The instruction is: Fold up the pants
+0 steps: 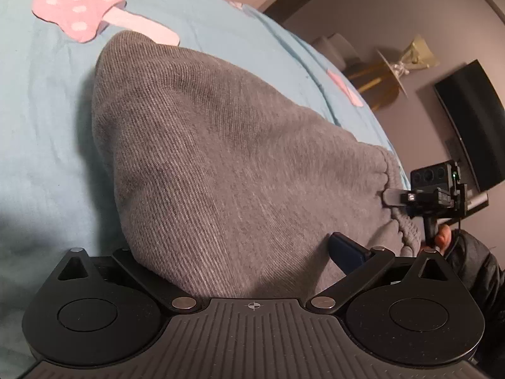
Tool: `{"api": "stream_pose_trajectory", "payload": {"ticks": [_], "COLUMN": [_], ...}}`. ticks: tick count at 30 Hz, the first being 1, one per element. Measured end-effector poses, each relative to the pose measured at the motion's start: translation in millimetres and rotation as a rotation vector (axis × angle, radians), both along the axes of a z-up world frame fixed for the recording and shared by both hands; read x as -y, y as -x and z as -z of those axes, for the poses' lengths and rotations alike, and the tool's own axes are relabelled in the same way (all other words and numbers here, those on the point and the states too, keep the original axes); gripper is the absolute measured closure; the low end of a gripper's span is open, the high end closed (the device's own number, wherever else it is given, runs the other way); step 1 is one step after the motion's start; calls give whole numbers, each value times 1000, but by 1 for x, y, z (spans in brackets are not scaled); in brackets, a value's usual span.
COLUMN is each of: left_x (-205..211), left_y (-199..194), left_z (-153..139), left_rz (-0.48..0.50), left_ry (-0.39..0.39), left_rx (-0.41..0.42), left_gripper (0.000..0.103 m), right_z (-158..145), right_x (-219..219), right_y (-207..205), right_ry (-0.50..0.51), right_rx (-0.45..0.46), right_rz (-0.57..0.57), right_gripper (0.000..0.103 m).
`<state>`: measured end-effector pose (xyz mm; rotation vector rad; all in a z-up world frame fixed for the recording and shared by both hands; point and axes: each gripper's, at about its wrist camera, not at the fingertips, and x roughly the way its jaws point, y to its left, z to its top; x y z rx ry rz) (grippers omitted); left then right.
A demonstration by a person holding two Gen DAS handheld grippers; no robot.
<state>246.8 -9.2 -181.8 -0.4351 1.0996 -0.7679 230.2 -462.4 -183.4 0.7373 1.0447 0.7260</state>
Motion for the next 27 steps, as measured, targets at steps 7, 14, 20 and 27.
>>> {"api": "stream_pose_trajectory", "payload": {"ticks": [7, 14, 20, 27], "left_x": [1, 30, 47, 33], "left_y": [1, 26, 34, 17], "left_z": [2, -33, -63, -105], "left_rz": [-101, -128, -152, -222], "left_ry": [24, -173, -244, -167], "left_rx": [-39, 109, 186, 290], "left_gripper": [0, 46, 65, 66], "right_z": [-9, -35, -72, -112], "right_x": [-32, -58, -75, -64], "right_y": [6, 19, 34, 28], "right_ry": [165, 326, 358, 321], "right_rx": [95, 122, 189, 290], "right_rz": [-51, 28, 75, 102], "right_gripper": [3, 33, 44, 45]}}
